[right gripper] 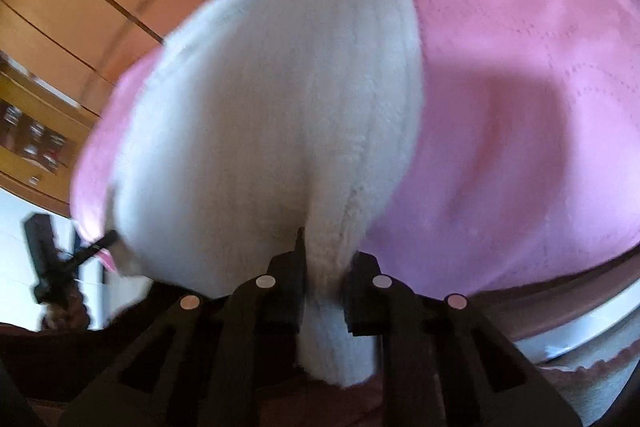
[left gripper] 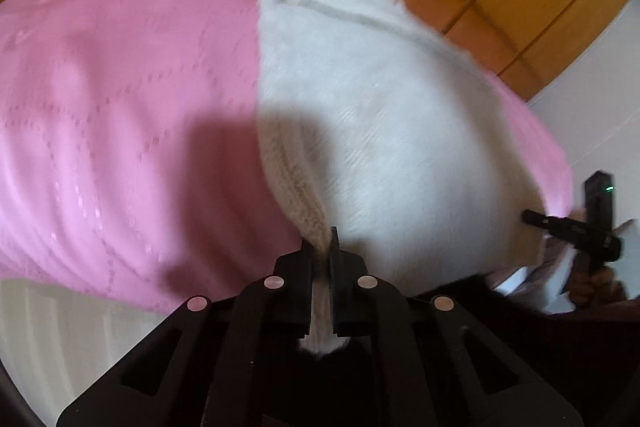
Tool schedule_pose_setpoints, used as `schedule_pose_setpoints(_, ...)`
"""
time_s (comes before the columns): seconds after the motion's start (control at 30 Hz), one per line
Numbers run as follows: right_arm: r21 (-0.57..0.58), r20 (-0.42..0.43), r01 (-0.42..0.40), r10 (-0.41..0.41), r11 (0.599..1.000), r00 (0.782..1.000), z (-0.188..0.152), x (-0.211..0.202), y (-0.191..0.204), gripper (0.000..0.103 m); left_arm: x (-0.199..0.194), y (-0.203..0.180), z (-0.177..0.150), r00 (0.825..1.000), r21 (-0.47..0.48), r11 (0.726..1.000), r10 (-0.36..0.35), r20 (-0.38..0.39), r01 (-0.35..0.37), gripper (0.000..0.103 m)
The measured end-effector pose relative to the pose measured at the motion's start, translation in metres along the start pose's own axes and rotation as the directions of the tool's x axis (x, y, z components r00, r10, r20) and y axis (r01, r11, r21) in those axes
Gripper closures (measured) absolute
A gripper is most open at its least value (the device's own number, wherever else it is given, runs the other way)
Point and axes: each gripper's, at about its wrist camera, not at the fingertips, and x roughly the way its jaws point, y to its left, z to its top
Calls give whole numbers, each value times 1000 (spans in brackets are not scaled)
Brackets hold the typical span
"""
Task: Fold small clothes
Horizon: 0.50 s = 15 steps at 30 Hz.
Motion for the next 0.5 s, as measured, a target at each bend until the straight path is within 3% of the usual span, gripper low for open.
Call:
schedule_pose_setpoints(0.13, 17, 105, -84, 82, 996, 991, 28, -15, 11, 89, -27, 2, 36, 983, -34, 988, -145, 116, 149, 98)
schedule_pose_setpoints(0.23, 53, 178, -108, 97, 993, 979, 55, -15, 9, 90, -29, 5, 67, 966, -59, 977, -192, 176, 205, 98)
schedule_pose_setpoints(0.33, 108, 210, -96, 72, 989, 975, 81, -8, -3, 90, -13, 7, 100, 961, -102, 970, -200, 190, 221, 98)
schedule_pose_setpoints(0.5, 191, 235, -89, 43, 978, 971, 122, 13, -23, 90, 20, 16, 144, 973, -139, 978, -131, 192, 159, 98)
